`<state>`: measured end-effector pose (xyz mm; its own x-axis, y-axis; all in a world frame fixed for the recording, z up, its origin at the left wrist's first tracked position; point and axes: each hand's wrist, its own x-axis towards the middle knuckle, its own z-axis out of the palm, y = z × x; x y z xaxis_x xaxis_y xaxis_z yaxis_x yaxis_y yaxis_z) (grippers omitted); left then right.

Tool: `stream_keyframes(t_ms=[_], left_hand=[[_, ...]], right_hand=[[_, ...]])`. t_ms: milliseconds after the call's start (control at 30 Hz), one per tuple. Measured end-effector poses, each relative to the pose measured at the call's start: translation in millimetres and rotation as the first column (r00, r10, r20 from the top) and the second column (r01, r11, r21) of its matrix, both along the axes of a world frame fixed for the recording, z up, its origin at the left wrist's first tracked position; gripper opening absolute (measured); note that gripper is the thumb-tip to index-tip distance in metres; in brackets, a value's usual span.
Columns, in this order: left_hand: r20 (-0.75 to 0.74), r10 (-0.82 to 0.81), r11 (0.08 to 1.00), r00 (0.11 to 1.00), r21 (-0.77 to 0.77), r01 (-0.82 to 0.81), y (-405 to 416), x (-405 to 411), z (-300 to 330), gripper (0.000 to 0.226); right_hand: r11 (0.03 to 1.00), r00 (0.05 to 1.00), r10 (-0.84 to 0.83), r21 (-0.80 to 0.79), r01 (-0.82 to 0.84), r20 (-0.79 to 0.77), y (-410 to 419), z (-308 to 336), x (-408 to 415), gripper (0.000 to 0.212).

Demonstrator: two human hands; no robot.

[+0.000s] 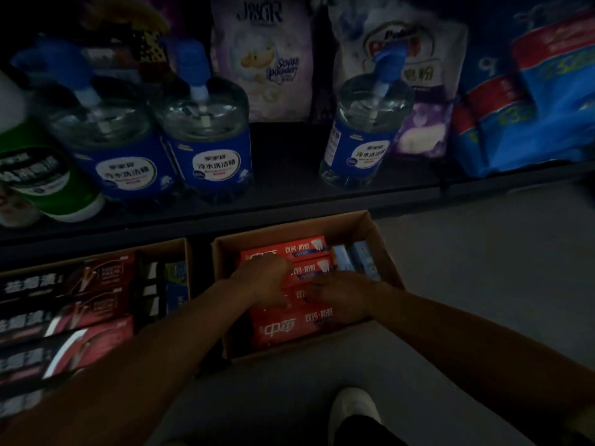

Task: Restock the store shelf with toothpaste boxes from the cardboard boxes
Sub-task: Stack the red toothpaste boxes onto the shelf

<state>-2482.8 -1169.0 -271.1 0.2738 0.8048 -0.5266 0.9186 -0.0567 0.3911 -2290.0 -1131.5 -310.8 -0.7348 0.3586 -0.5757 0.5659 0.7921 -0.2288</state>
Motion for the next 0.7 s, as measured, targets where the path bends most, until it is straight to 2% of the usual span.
stream_keyframes(t_ms=[133,233,333,500,700], left_hand=[[0.010,-0.014,1.000,1.000,0.003,0.014,2.5,0.9,-4.8,0.053],[0.019,-0.004,1.000,1.000,0.000,0.004,3.6,1.3,-4.7,0.057],[0.034,0.003,1.000,0.999,-0.002,-0.003,4.5,1.1,-3.1,0.056],[0.046,0.021,1.000,0.999,-0.015,-0.020,6.4,-1.4,1.3,0.054],[0.040,0.024,1.000,0.999,-0.020,-0.024,8.1,-6.0,2.0,0.054]], right_hand=[[1.000,1.000,-0.002,-0.030,0.001,-0.026,-1.2,-9.0,-0.2,0.061],[0.998,0.995,0.062,0.017,-0.060,-0.078,-2.6,-13.4,1.9,0.066],[0.997,0.996,0.078,0.026,-0.076,-0.053,-0.6,-10.3,0.2,0.071],[0.999,1.000,-0.010,-0.052,0.010,0.011,3.2,-11.9,-2.9,0.057],[0.997,0.999,0.026,-0.078,-0.024,0.018,9.2,-7.9,-5.5,0.055]])
